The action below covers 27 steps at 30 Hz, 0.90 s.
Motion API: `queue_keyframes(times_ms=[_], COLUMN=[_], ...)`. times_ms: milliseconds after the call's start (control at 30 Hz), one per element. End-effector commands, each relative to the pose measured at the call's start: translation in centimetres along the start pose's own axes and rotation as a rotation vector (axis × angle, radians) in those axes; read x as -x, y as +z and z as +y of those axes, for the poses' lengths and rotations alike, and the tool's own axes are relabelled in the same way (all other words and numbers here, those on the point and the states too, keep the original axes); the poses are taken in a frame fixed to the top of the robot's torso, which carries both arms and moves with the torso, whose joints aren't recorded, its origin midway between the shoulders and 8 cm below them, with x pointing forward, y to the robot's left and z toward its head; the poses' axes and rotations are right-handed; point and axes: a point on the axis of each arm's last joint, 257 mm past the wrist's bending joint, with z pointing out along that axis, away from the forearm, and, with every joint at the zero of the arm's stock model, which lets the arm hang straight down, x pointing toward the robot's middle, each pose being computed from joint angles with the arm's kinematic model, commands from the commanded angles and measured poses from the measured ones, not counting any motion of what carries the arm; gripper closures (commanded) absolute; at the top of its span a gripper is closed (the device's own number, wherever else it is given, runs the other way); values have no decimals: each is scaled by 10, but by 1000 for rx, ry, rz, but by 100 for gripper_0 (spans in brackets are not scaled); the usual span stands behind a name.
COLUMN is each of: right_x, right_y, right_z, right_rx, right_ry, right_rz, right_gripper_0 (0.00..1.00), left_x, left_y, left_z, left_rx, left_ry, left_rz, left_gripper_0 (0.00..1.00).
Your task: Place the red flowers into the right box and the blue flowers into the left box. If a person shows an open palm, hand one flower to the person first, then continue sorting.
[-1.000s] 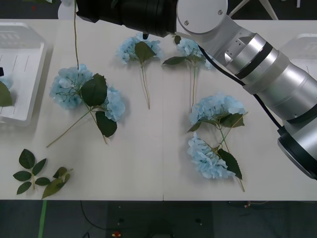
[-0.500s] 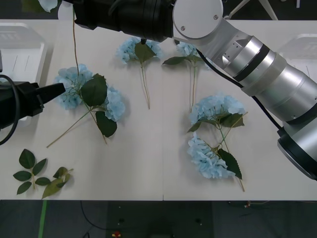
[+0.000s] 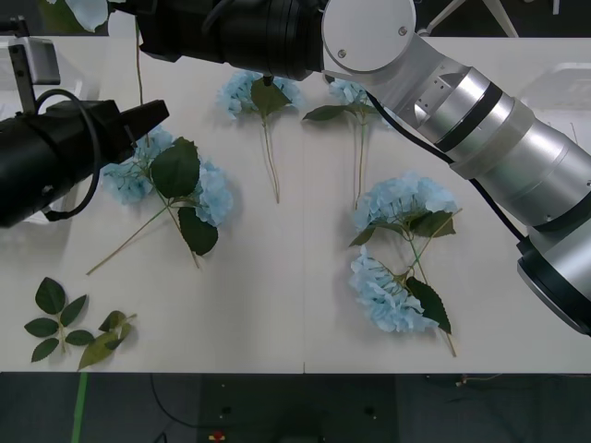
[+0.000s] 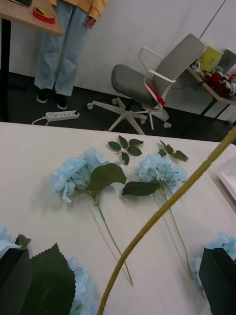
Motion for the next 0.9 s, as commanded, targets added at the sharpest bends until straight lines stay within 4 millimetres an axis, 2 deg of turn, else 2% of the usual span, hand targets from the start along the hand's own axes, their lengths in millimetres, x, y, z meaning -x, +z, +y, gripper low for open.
queue_keyframes(times_ms=[33,233,333,500,533,567,600,667,900], right_x=[27,24,23,19,19,18,17,16,13], right_y=[15,15,15,15,15,15,15,15,15], right_z=[41,41,39,32,30,30,28,26,20], right_rx=[79,78,74,58,56,55,52,48,36], right_ry=[-26,-27,-28,-27,-29,-28,-26,-25,-24], right_rz=[-23,-15,-13,-5,-4,-3,-1,0,6], right_gripper_0=[100,100,100,100,100,100,100,100,100], left_x=[17,9,7,9,8,8,9,8,10], left_y=[33,83,96,100,100,100,100,101,101], left_z=[4,-5,-8,-19,-20,-21,-24,-26,-31], left_rx=[18,-11,-18,-38,-40,-42,-48,-51,-60], left_ry=[88,92,92,101,101,106,107,103,116], left_rz=[-72,-28,-31,-36,-34,-34,-35,-35,-51], left_gripper_0=[0,0,0,0,18,43,73,100,100])
